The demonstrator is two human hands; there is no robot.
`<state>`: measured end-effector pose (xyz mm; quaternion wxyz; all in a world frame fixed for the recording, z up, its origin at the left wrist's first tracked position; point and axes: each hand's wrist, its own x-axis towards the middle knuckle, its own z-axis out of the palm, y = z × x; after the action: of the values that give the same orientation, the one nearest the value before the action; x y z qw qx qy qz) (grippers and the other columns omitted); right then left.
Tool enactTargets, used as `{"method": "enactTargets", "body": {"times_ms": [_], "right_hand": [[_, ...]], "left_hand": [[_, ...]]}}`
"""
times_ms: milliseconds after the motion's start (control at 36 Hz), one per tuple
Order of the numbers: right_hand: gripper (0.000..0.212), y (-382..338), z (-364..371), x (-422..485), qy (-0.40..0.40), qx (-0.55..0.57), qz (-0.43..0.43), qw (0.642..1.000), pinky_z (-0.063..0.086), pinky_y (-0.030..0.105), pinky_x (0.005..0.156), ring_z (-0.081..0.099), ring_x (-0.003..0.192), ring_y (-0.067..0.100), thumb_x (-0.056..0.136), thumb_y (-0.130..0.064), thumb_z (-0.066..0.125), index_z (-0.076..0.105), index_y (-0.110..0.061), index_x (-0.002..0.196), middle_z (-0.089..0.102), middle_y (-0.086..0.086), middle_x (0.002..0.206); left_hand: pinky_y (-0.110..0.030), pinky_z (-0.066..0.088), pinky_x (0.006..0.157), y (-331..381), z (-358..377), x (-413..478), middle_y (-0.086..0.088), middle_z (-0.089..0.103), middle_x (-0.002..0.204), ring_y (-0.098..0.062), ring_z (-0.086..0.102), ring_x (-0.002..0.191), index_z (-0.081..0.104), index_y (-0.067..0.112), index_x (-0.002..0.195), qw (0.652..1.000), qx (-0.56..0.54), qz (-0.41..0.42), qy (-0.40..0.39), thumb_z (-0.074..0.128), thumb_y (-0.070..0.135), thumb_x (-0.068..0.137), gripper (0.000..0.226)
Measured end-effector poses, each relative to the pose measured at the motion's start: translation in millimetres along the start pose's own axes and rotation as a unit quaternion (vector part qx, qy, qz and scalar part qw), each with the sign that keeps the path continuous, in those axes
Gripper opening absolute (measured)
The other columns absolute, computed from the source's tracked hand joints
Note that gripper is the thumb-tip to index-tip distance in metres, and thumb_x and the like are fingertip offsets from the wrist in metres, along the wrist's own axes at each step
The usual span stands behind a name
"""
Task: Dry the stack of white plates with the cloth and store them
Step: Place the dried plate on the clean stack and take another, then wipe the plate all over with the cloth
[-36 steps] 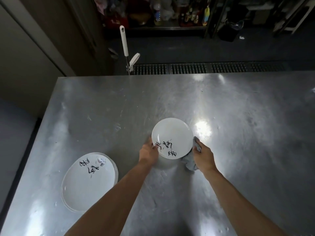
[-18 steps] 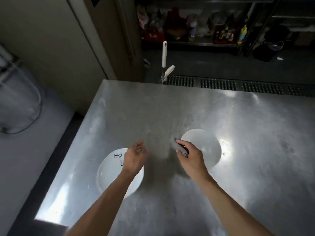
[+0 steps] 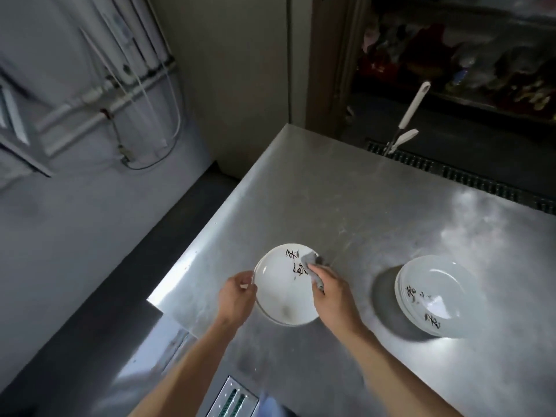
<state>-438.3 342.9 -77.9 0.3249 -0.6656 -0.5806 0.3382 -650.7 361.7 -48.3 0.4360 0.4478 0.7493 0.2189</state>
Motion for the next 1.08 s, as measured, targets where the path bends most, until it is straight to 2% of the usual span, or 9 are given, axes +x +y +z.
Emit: {"method": "enactTargets", "body": {"times_ms": [83, 194, 306, 389, 639, 750, 833, 1000, 1083], "right_hand": [[0.04, 0.4, 3.8, 0.0, -0.003, -0.009, 0.008, 1.0, 0.04, 0.019, 0.107, 0.057, 0.127, 0.017, 0.093, 0.001, 0.059, 0.066, -0.009, 0.13, 0.063, 0.002, 0.136], [0.039, 0.7, 2.1, 1.3, 0.005, -0.001, 0.011, 1.0, 0.029, -0.004, 0.094, 0.056, 0.12, 0.002, 0.093, 0.001, 0.059, 0.067, -0.013, 0.128, 0.064, -0.007, 0.13], [0.04, 2.8, 1.3, 2.0, 0.005, 0.002, 0.011, 1.0, 0.029, -0.004, 0.093, 0.05, 0.117, -0.01, 0.094, 0.0, 0.058, 0.067, -0.016, 0.129, 0.059, -0.019, 0.124], [0.038, 4.3, 1.7, 1.4, 0.012, 0.004, 0.016, 1.0, 0.03, -0.003, 0.095, 0.047, 0.116, -0.016, 0.095, -0.001, 0.057, 0.067, -0.016, 0.129, 0.061, -0.017, 0.127], [0.038, 8.0, -10.4, 0.9, 0.043, 0.026, 0.05, 0.997, 0.034, -0.003, 0.088, 0.054, 0.108, -0.01, 0.095, -0.004, 0.056, 0.068, -0.02, 0.127, 0.064, -0.016, 0.123], [0.036, 18.6, -31.8, -8.3, 0.071, 0.038, 0.083, 0.993, 0.039, 0.007, 0.095, 0.057, 0.116, -0.001, 0.099, -0.011, 0.054, 0.065, -0.024, 0.129, 0.059, -0.024, 0.124], [0.038, 28.9, -50.1, -27.3, 0.076, 0.011, 0.073, 0.994, 0.031, 0.0, 0.096, 0.051, 0.118, -0.006, 0.1, -0.014, 0.052, 0.061, -0.032, 0.133, 0.054, -0.031, 0.129], [0.053, 58.1, -79.6, -78.5, 0.108, -0.098, 0.045, 0.988, 0.023, 0.019, 0.115, 0.041, 0.141, 0.023, 0.094, -0.001, 0.06, 0.055, -0.021, 0.143, 0.056, 0.001, 0.144], [0.058, 72.8, -90.3, -110.5, 0.099, -0.15, 0.044, 0.983, 0.039, 0.044, 0.114, 0.034, 0.147, 0.031, 0.091, 0.002, 0.062, 0.052, -0.017, 0.145, 0.051, 0.007, 0.148]], "left_hand": [[-0.021, 0.051, 0.071, -0.7, -0.3, -2.3, 0.012, 0.073, 0.089, -0.009, 0.068, 0.08, 0.078, 0.029, 0.101, 1.0, 0.011, 0.017, 0.002, 0.055, 0.004, 0.087, 0.037], [-0.031, 0.053, 0.094, -1.8, -0.5, -0.5, -0.003, 0.072, 0.116, -0.019, 0.068, 0.103, 0.075, 0.014, 0.121, 0.999, 0.031, 0.022, -0.01, 0.055, 0.004, 0.088, 0.039], [-0.012, 0.046, 0.059, 1.4, 4.3, 2.0, 0.001, 0.069, 0.084, -0.013, 0.061, 0.072, 0.079, 0.016, 0.097, 1.0, -0.023, -0.007, -0.012, 0.055, -0.002, 0.086, 0.032], [-0.024, 0.04, 0.056, 7.0, 6.9, 5.7, -0.002, 0.059, 0.071, -0.021, 0.052, 0.067, 0.077, 0.009, 0.088, 0.997, -0.056, -0.036, -0.036, 0.053, -0.006, 0.083, 0.029], [-0.035, 0.054, 0.059, 24.2, 14.8, 0.9, -0.012, 0.065, 0.105, -0.026, 0.06, 0.088, 0.047, 0.012, 0.114, 0.99, -0.096, -0.043, -0.098, 0.04, -0.002, 0.09, 0.029], [-0.054, 0.062, 0.081, 33.5, 28.3, -9.7, -0.014, 0.068, 0.104, -0.028, 0.062, 0.093, 0.042, 0.014, 0.115, 0.976, -0.144, -0.029, -0.158, 0.037, -0.006, 0.095, 0.029], [-0.057, 0.06, 0.085, 43.9, 48.7, -21.4, -0.013, 0.069, 0.107, -0.027, 0.064, 0.094, 0.042, 0.013, 0.123, 0.971, -0.136, -0.006, -0.199, 0.037, -0.007, 0.097, 0.033], [-0.062, 0.056, 0.085, 63.5, 102.0, -53.4, -0.02, 0.069, 0.115, -0.033, 0.066, 0.097, 0.048, 0.02, 0.127, 0.957, -0.09, 0.027, -0.274, 0.036, -0.007, 0.096, 0.043], [-0.063, 0.054, 0.093, 65.7, 124.9, -72.0, -0.018, 0.065, 0.118, -0.036, 0.065, 0.111, 0.056, 0.017, 0.123, 0.948, -0.031, 0.08, -0.307, 0.039, -0.004, 0.087, 0.045]]}}
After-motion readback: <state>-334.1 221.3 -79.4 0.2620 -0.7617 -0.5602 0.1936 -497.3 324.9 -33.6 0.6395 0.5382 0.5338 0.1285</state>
